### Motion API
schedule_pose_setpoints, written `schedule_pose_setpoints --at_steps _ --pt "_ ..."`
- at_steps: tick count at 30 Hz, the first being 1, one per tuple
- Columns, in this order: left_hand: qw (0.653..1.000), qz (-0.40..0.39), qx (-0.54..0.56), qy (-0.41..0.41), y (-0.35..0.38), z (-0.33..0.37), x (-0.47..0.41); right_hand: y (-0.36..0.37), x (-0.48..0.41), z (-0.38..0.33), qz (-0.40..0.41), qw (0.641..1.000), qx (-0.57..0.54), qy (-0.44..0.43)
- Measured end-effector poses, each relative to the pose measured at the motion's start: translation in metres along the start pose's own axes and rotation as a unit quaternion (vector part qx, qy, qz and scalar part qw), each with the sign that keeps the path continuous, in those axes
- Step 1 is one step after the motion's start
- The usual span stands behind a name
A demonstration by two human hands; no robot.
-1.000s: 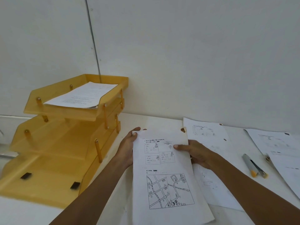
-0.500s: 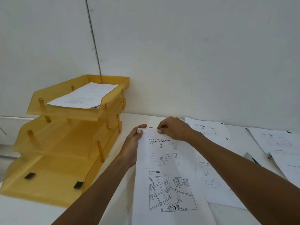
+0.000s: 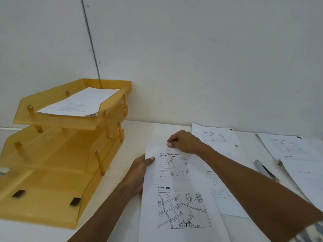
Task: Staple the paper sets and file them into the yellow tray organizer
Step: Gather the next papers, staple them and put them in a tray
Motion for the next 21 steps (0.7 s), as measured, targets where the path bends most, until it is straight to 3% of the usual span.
schedule_pose_setpoints --at_steps 7,12,16,21 --pt "0.999 0.032 -0.028 -0.007 -0.002 -0.008 -0.005 -0.008 0.011 0.01 0.019 0.999 0.031 -0.036" --pt "0.999 0.042 -0.028 -0.005 -0.005 -0.008 -0.007 -0.062 0.028 0.063 0.114 0.993 -0.015 -0.011" --pt "0.999 0.043 -0.018 -0.002 -0.006 -0.013 -0.01 -0.103 0.045 0.138 0.13 0.985 0.05 0.1" --pt "0.999 0.042 -0.022 0.001 -0.005 -0.015 -0.011 -0.123 0.074 0.224 0.05 0.954 0.146 0.258"
Point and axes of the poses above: each hand's wrist, its own x-axis away from the middle knuckle, its own y-axis out of the palm, z = x × y, the point moved 8 cm from there along -x, towards the middle knuckle, and after that the axes turned 12 degrees about y, right-handed, at the moved point
